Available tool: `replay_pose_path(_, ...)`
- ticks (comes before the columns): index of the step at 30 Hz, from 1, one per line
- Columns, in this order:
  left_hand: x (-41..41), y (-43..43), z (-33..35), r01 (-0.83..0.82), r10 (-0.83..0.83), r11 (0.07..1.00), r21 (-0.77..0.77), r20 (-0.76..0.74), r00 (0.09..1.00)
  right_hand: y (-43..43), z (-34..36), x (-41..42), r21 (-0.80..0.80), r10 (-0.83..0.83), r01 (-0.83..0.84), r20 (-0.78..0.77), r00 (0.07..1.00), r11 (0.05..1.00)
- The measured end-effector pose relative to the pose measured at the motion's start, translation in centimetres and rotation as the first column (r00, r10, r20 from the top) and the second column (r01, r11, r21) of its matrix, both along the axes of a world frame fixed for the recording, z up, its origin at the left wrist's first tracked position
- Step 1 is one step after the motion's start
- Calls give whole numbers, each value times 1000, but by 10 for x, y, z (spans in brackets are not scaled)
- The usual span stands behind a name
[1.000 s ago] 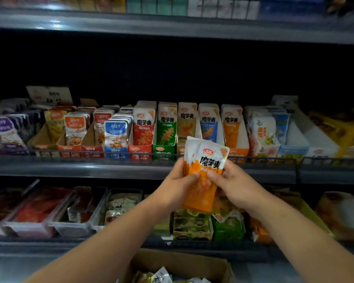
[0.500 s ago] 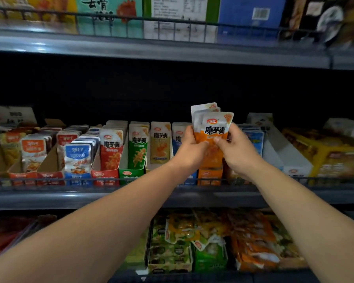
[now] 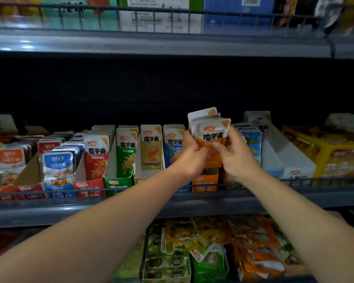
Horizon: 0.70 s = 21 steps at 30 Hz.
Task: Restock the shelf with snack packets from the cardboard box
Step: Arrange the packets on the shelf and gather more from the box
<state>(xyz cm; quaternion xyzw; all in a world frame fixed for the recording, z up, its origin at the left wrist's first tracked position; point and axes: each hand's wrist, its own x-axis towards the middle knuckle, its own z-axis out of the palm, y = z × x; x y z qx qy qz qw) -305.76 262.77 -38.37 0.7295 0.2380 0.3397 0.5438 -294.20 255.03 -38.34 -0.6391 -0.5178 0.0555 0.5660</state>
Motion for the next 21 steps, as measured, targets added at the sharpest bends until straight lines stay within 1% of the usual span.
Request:
replay_pose_path(2, -2, 1, -7, 1, 1, 999, 52, -37, 999, -1, -6, 2, -20, 9, -9, 4, 1000, 1000)
replay_pose_path(5, -9, -1, -16, -21, 47, 976, 218, -115, 992, -1, -15, 4, -57, 28, -26, 30, 999, 998)
replay_pose_path(8, -11, 1, -19, -104, 185, 929, 355, -204, 961, 3, -19, 5, -53, 17, -14, 60, 998, 998)
replay_pose_path(10, -12, 3, -19, -152, 257, 897, 414, -210, 943, 8, -21, 6, -50, 9, -6, 61, 998, 999)
replay_pose_path(12, -14, 9, -20, -159, 271, 886, 436, -206, 940, 11, -22, 5, -47, 6, -3, 56, 998, 999)
replay_pose_path(14, -17, 18, -23, -127, 253, 882, 455, -230, 940, 12, -23, 4, -60, 8, -3, 83, 997, 998)
replay_pose_path(17, -20, 29, -30, -121, 249, 891, 437, -249, 936, 11, -24, 6, -106, 6, 12, 172, 985, 994)
replay_pose_path(20, -19, 32, -37, -125, 266, 889, 441, -275, 924, 11, -25, 10, -144, -47, 97, 316, 948, 985)
replay_pose_path(21, -18, 32, -38, -120, 259, 892, 435, -277, 925, 12, -24, 12, -149, -54, 111, 342, 938, 983)
